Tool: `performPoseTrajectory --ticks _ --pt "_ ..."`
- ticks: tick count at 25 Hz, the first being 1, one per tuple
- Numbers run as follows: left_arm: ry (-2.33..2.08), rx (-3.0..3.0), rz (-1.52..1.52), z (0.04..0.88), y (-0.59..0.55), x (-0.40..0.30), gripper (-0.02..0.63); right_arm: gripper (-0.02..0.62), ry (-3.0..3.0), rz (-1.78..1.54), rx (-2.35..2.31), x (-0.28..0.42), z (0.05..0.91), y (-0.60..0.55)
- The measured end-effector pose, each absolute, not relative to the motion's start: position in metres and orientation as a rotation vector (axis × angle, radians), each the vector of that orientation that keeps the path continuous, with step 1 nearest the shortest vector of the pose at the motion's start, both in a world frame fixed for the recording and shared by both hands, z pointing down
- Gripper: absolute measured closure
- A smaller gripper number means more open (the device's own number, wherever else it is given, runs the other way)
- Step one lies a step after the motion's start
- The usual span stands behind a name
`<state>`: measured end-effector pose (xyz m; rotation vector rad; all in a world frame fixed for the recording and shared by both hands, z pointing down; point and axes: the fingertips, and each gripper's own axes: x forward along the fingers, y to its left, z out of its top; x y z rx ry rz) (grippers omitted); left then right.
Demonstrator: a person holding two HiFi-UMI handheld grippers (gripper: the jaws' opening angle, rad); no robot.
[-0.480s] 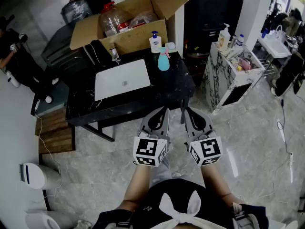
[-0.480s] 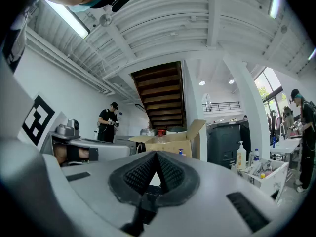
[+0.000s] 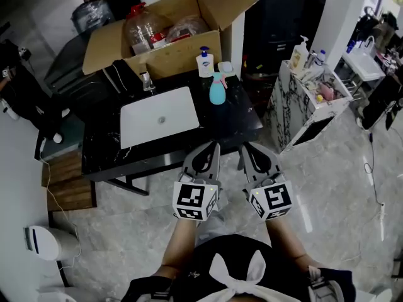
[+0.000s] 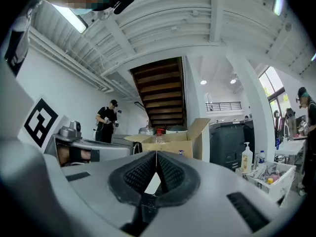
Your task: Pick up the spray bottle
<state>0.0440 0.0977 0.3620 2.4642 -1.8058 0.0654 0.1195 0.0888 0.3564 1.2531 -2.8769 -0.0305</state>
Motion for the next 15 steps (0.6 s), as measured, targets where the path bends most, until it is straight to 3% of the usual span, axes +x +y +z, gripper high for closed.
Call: performPoseTrajectory --ticks 15 --pt "-1.707 2.538 0.075 0.358 0.006 -0.018 0.578 0.571 -2.827 -0.023 1.394 0.068 0.350 0.000"
